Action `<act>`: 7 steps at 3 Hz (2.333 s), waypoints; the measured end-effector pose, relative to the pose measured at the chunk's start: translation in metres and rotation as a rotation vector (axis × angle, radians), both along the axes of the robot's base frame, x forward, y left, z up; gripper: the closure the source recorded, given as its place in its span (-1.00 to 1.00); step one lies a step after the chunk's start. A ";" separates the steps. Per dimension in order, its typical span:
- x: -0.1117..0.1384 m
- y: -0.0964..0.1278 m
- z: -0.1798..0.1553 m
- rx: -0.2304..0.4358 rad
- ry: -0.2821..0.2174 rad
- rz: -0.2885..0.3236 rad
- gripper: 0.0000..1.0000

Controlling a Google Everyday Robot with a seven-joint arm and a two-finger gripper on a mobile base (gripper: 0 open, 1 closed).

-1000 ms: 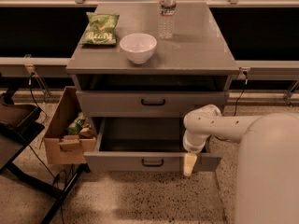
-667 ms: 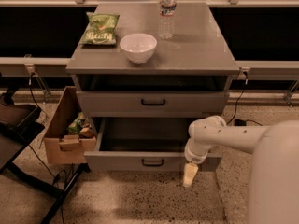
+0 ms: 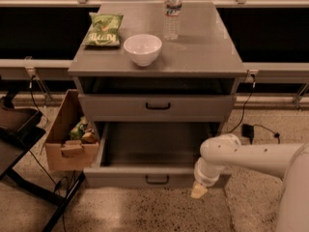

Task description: Open middle drawer

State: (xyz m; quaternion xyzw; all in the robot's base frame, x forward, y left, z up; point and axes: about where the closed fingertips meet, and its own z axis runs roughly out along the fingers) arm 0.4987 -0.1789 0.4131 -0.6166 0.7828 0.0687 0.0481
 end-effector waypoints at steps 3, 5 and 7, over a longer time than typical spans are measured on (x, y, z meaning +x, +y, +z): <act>-0.019 -0.002 0.002 -0.014 0.014 -0.017 -1.00; -0.018 0.000 0.001 0.023 -0.010 -0.015 -1.00; -0.050 0.007 -0.024 0.085 0.012 -0.034 -0.23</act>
Offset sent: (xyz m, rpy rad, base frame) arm -0.2580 -0.0219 0.0418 -0.1785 0.1654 -0.2124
